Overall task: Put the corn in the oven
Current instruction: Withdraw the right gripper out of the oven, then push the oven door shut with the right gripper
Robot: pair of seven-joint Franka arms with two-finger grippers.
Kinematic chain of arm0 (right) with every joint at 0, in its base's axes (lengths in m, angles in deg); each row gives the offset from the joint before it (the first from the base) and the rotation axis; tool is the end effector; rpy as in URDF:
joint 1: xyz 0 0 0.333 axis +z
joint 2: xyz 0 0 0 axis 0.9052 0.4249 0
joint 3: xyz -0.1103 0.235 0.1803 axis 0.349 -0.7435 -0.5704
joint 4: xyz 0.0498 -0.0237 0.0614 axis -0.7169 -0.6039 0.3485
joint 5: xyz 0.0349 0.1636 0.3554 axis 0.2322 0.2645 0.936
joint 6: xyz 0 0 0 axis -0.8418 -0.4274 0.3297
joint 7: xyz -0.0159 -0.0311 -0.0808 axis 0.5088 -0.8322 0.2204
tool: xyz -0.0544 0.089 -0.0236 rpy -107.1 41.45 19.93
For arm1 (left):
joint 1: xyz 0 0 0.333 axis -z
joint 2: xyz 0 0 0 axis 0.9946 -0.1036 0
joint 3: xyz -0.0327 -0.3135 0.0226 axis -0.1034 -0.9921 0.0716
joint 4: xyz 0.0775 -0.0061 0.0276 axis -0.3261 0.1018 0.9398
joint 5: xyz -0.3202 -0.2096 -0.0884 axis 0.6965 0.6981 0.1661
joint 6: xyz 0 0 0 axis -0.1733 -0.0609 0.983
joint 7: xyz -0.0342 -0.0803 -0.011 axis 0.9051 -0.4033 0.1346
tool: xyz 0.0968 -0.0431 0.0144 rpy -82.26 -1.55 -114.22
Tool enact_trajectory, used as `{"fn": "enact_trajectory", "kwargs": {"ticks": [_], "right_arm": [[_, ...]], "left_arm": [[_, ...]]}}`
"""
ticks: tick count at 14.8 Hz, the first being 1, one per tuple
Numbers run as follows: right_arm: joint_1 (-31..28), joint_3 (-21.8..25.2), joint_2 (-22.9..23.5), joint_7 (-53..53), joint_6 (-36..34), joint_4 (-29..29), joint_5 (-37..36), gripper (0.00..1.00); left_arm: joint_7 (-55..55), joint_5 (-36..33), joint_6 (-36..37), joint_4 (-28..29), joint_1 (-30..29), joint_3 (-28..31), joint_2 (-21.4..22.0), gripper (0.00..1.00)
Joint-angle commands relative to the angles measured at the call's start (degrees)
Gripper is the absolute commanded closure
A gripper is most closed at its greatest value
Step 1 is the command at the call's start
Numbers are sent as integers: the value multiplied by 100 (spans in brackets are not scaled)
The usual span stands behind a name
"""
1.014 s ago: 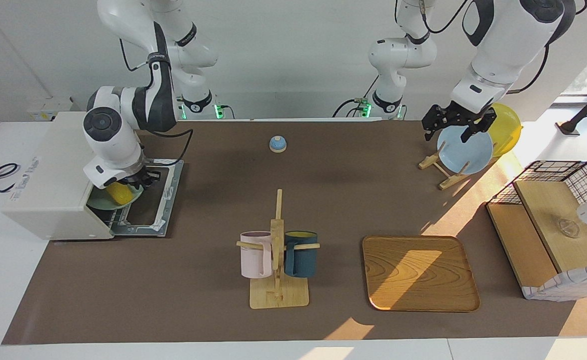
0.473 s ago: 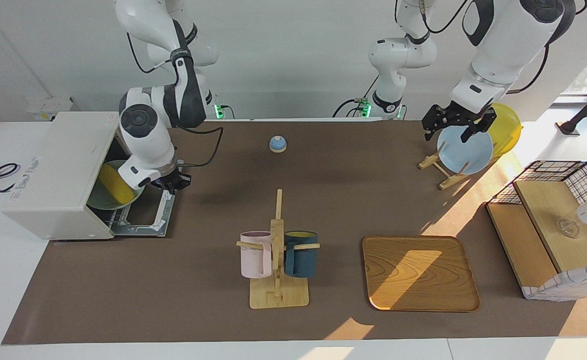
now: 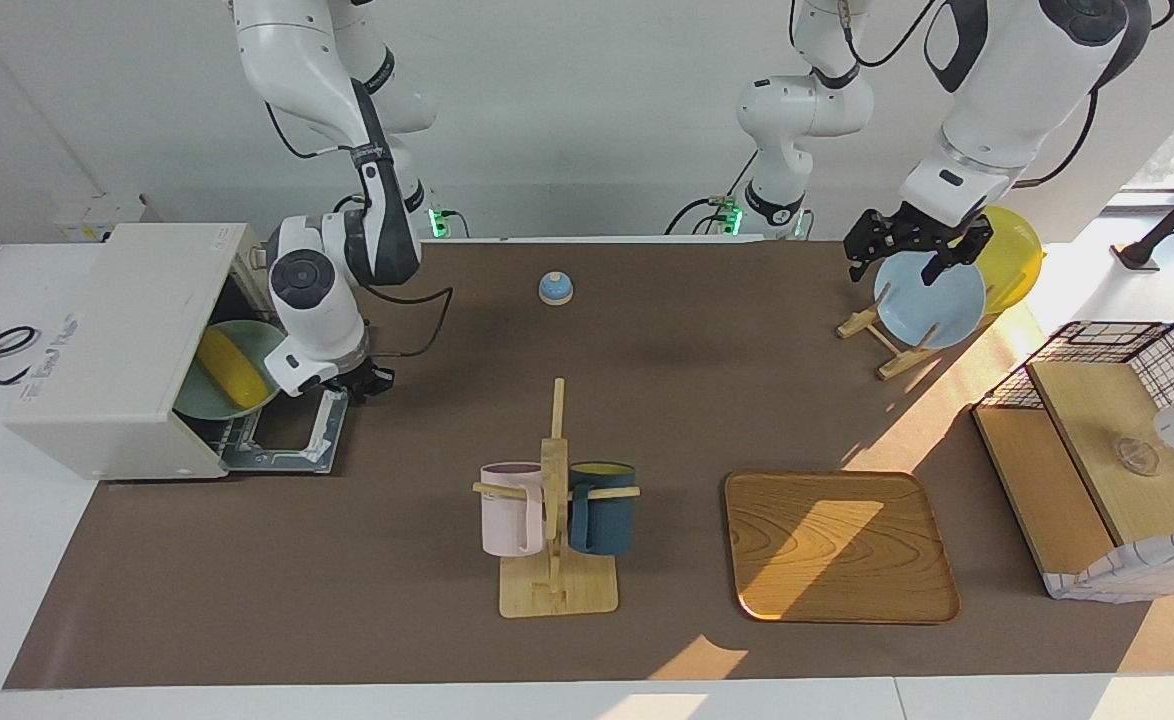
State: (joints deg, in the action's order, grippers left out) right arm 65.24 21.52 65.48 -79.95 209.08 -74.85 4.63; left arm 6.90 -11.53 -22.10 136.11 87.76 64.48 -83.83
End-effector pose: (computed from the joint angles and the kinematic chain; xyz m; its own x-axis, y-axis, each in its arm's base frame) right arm 0.5373 0.0320 0.2987 0.9865 -0.0766 -0.1447 -0.0592 -0.9908 0.1213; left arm 0.5335 -0.0946 0.6042 0.9899 -0.1343 -0.0457 -0.1334 -0.9908 0.0213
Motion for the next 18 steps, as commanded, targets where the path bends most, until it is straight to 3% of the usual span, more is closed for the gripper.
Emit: {"fn": "enact_trajectory", "kwargs": {"ticks": [1,5,10,13,18], "right_arm": [[-56,-37,-147,55,210,-231,62,100],[-82,-28,-130,265,80,-109,-287,100],[-152,7,-165,896,-1070,804,-703,100],[-520,16,-235,1582,-1607,1218,-694,100],[-926,16,-604,2164,-2030,1228,-632,100]], "left_arm": [[33,-91,-22,104,-54,-47,109,0],[33,-91,-22,104,-54,-46,109,0],[33,-91,-22,104,-54,-38,109,0],[33,-91,-22,104,-54,-47,109,0],[33,-91,-22,104,-54,-47,109,0]]}}
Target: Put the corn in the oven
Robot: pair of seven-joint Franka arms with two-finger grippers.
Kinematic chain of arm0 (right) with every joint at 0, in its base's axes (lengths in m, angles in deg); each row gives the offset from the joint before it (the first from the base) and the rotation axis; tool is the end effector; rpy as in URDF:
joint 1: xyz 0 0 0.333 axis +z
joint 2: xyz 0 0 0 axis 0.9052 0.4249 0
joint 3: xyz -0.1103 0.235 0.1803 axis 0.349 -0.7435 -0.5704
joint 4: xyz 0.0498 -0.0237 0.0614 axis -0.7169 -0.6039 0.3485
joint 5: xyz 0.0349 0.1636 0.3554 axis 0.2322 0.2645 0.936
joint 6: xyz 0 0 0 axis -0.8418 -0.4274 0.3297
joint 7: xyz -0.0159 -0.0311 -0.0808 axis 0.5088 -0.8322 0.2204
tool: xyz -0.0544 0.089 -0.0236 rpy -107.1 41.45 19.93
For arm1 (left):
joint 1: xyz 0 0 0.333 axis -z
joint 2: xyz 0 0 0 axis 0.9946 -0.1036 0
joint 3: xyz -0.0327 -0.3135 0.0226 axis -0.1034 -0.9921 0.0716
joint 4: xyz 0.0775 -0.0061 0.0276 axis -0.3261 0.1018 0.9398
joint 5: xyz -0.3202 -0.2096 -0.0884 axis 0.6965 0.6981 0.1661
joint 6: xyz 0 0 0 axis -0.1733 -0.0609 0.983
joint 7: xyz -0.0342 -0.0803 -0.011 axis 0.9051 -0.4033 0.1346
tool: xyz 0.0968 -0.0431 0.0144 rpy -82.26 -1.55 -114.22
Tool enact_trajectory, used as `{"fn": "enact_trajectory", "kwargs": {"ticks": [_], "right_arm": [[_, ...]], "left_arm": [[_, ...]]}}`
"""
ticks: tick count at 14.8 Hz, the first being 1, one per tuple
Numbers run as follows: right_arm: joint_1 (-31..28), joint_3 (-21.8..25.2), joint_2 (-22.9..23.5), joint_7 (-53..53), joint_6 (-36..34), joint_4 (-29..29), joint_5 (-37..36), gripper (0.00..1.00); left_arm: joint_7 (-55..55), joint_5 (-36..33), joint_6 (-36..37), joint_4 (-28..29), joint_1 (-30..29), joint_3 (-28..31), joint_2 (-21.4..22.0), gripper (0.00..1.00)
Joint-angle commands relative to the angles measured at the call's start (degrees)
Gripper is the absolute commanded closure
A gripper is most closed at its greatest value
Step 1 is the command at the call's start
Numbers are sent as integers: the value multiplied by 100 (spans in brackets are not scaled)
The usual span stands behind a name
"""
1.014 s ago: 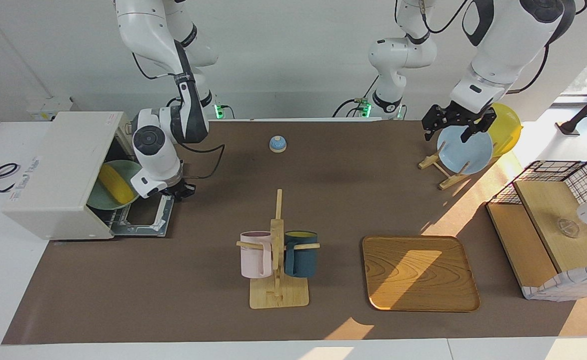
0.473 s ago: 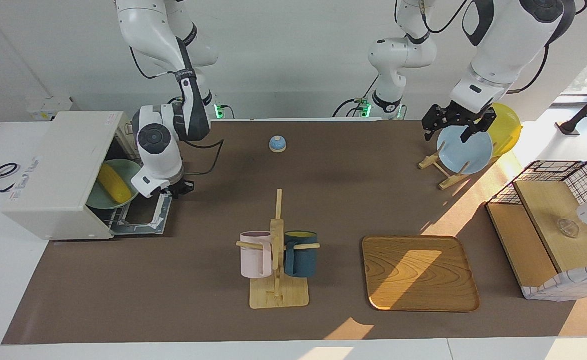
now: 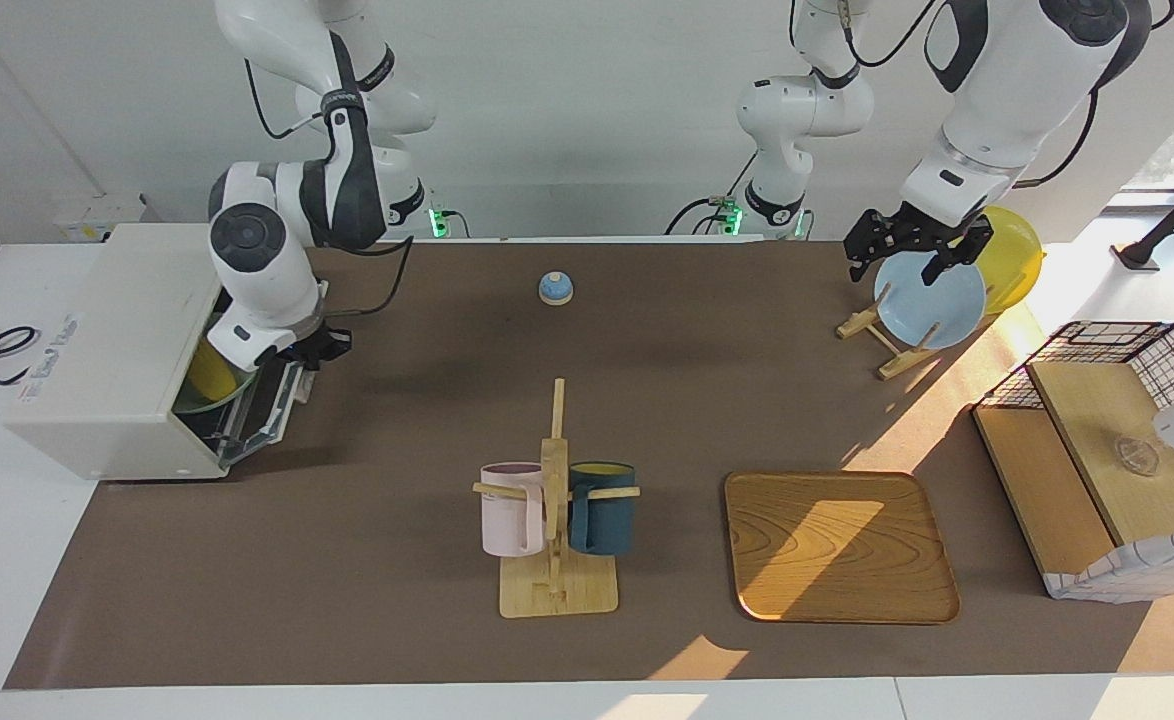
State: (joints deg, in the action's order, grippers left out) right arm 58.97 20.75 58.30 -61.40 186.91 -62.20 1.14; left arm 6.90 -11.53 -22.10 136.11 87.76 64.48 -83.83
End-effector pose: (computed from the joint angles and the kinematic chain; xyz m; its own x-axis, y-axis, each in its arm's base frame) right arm 0.5469 -0.0318 0.4369 0.9675 0.1147 -0.2254 0.1514 -0.9766 0.1528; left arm 0.5335 -0.0946 0.6042 0.9899 -0.1343 -0.0457 -0.1334 -0.9908 0.0213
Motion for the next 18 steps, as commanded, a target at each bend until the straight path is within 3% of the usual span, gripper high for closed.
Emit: {"fn": "enact_trajectory", "kwargs": {"ticks": [1,7,9,11,12,14,15,16,18], "right_arm": [[-308,93,61,318,91,-37,-282,100],[-334,110,-282,335,-384,-19,-282,100],[-378,110,-396,536,-577,86,-308,94],[-370,102,-440,581,-876,331,-291,82],[-352,75,-440,547,-1130,567,-213,70],[-317,75,-466,520,-1377,885,208,39],[-317,75,-467,520,-1430,1025,401,13],[-317,67,-467,529,-1457,1175,560,0],[-230,14,-405,502,-1553,1386,780,0]], "left_arm": [[33,-91,-22,104,-54,-46,109,0],[33,-91,-22,104,-54,-46,109,0],[33,-91,-22,104,-54,-46,109,0],[33,-91,-22,104,-54,-46,109,0],[33,-91,-22,104,-54,-46,109,0],[33,-91,-22,104,-54,-46,109,0],[33,-91,-22,104,-54,-46,109,0],[33,-91,-22,104,-54,-46,109,0],[33,-91,-22,104,-54,-46,109,0]]}}
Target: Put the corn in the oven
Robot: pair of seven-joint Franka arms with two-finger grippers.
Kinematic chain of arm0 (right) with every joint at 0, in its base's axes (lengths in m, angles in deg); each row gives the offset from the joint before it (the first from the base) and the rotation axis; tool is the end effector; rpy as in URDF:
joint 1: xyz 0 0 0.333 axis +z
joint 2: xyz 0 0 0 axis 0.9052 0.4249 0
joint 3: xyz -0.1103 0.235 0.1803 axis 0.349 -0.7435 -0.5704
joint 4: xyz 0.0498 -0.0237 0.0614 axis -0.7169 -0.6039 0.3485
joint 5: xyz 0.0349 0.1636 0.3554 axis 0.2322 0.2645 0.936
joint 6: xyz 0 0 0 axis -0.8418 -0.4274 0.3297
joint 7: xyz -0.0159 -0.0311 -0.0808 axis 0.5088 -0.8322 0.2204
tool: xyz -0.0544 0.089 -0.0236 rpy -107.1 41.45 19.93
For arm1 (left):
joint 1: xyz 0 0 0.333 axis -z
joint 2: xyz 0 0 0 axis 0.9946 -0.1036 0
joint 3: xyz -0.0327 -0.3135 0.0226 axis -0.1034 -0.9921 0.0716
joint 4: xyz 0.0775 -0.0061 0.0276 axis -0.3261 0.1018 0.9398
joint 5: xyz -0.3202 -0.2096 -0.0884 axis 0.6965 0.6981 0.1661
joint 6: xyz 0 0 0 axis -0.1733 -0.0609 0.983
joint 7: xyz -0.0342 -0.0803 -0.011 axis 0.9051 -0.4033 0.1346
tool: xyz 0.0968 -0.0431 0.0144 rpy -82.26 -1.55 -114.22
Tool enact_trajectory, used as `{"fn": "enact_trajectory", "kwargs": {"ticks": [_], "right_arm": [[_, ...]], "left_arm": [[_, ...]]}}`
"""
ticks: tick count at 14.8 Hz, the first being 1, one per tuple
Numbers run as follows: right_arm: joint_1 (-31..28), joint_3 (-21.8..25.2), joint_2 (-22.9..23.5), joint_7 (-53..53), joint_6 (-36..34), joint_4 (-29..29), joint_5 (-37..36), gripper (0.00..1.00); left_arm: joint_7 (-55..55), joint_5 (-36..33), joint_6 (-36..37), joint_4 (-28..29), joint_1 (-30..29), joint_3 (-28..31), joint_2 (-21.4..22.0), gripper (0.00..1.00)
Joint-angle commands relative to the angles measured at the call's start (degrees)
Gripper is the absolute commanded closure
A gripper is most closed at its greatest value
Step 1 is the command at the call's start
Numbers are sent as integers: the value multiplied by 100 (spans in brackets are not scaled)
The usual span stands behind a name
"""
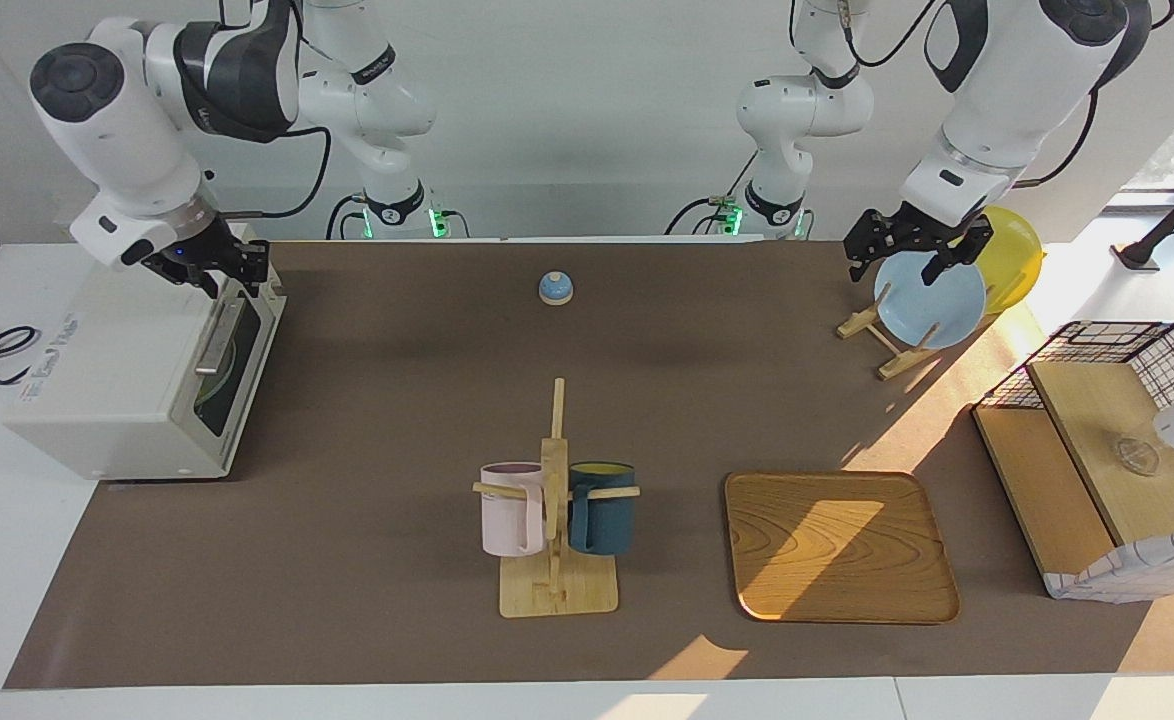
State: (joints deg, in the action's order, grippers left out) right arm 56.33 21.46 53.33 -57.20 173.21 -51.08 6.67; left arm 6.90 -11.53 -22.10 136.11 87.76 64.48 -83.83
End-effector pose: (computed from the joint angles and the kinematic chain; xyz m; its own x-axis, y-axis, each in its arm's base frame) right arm 0.5307 -0.0559 0.5558 0.9801 0.0849 -0.1797 0.0992 -0.9925 0.0721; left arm 0.5335 -0.0946 0.6042 0.9899 -0.1343 -0.0457 -0.1334 -0.9908 0.0213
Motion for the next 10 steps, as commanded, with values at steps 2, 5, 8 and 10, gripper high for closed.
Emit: {"fn": "enact_trajectory", "kwargs": {"ticks": [2,5,8,10], "right_arm": [[290,-57,136,4,-219,397,158,0],[308,-57,373,-145,-473,740,245,0],[308,-66,330,-391,-482,741,263,0],[308,-145,268,-533,-509,689,315,0]], "left_arm": [[33,-91,-22,104,-54,-47,109,0],[33,-91,-22,104,-54,-47,109,0],[33,-91,-22,104,-54,-46,109,0],[33,-91,-22,104,-54,-47,109,0]]}}
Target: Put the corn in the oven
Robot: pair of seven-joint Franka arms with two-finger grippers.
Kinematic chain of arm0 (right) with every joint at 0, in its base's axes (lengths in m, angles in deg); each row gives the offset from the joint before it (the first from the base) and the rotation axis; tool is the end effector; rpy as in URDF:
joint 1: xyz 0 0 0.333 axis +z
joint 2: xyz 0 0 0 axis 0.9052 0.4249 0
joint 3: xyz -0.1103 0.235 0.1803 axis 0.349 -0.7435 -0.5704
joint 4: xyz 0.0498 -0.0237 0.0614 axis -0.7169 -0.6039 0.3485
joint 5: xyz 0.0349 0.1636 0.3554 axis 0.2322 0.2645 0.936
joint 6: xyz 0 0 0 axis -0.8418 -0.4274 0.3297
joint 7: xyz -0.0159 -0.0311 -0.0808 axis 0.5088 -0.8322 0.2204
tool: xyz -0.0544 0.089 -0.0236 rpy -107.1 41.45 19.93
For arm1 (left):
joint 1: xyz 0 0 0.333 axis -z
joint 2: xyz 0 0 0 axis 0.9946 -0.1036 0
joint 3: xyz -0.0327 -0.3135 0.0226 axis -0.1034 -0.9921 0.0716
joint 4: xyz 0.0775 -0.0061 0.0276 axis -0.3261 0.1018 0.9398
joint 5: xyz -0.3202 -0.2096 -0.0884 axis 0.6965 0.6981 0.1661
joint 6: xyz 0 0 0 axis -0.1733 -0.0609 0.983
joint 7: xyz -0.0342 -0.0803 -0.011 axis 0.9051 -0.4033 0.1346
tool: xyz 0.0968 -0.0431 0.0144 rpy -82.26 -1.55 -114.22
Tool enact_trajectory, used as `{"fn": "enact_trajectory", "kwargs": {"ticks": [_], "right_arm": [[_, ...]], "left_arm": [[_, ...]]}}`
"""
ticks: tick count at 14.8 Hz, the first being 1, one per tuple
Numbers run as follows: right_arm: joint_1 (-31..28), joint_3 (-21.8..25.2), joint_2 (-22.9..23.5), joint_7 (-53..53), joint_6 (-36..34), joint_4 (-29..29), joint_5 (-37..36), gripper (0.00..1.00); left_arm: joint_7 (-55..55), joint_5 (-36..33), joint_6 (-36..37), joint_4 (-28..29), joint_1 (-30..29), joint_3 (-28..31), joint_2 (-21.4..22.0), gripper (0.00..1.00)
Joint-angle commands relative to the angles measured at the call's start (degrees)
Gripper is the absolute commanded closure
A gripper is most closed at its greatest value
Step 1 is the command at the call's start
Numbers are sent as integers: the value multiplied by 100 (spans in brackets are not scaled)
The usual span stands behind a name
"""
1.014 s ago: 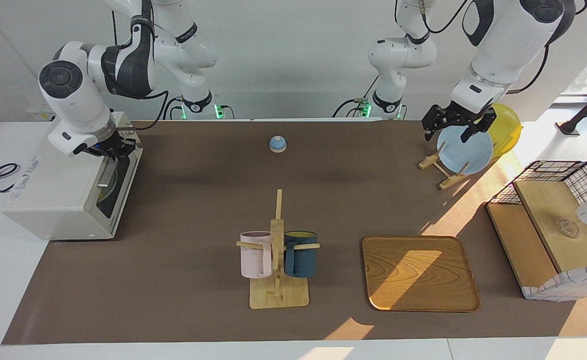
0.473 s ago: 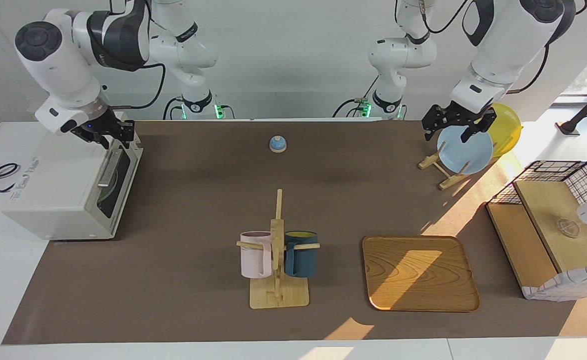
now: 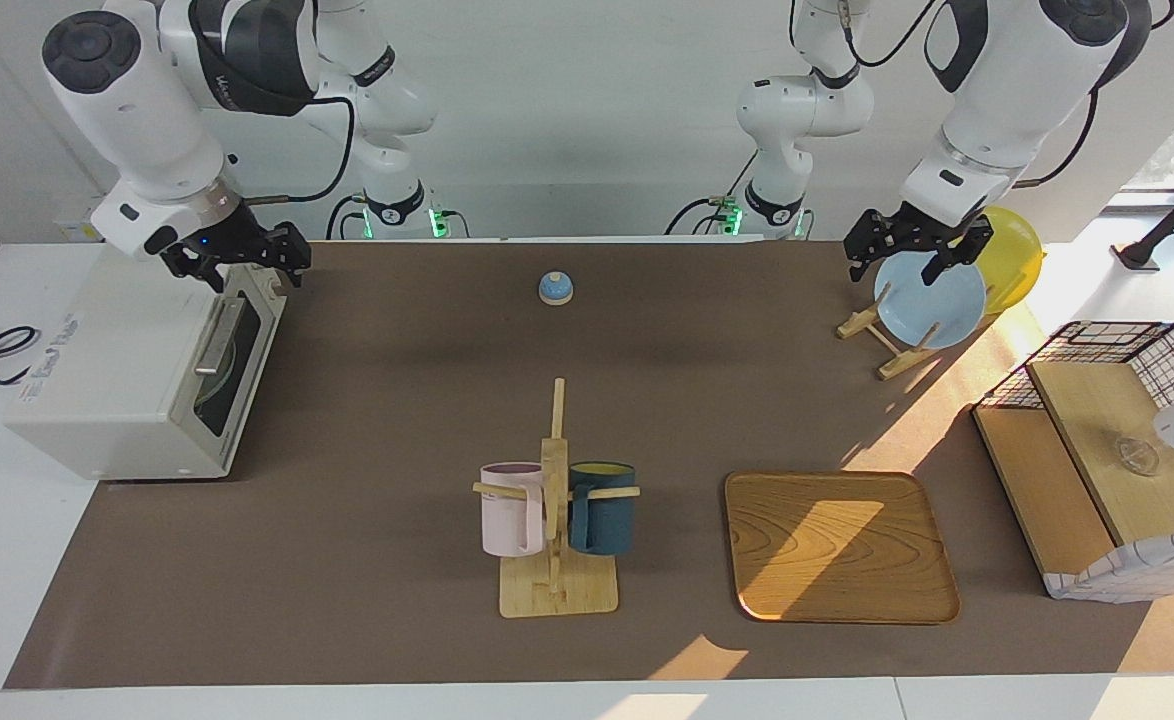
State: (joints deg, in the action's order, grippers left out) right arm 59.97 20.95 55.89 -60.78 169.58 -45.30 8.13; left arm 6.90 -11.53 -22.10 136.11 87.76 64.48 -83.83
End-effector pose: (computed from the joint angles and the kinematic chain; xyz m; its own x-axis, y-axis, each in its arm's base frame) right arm 0.5446 -0.0158 0.5735 0.9798 0.0903 -0.1786 0.1016 -0.9933 0.0552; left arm 0.5335 -0.0946 0.6042 0.9899 -0.1343 -0.0457 -0.1334 -0.9908 0.0213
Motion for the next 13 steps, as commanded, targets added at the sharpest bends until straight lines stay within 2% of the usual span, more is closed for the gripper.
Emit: {"fn": "enact_trajectory", "kwargs": {"ticks": [1,3,13], "right_arm": [[-38,-103,-14,-184,-206,93,179,0],[137,-77,-50,-201,-277,75,187,0],[59,64,3,-201,-58,102,240,0]], "left_arm": [[33,-91,-22,104,-54,-46,109,0],[33,-91,-22,104,-54,-38,109,0],[33,-91,-22,104,-54,-38,109,0]]}}
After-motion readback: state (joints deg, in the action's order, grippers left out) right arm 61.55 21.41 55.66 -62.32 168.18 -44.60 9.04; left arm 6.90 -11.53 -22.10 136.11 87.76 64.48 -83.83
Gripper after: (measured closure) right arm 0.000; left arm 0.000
